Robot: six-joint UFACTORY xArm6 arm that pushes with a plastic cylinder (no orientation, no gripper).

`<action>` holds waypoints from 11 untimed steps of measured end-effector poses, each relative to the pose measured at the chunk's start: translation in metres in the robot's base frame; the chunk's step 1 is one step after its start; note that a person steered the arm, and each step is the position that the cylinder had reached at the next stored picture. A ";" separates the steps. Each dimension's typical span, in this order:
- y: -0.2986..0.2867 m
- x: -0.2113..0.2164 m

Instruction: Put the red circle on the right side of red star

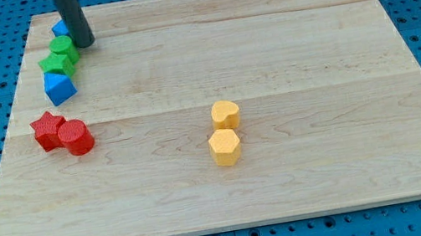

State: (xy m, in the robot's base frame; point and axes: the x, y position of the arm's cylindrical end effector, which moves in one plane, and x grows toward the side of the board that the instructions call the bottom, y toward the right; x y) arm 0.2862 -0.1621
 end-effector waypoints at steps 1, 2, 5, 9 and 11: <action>0.035 0.055; 0.033 0.132; -0.067 0.220; 0.052 0.185; 0.039 0.163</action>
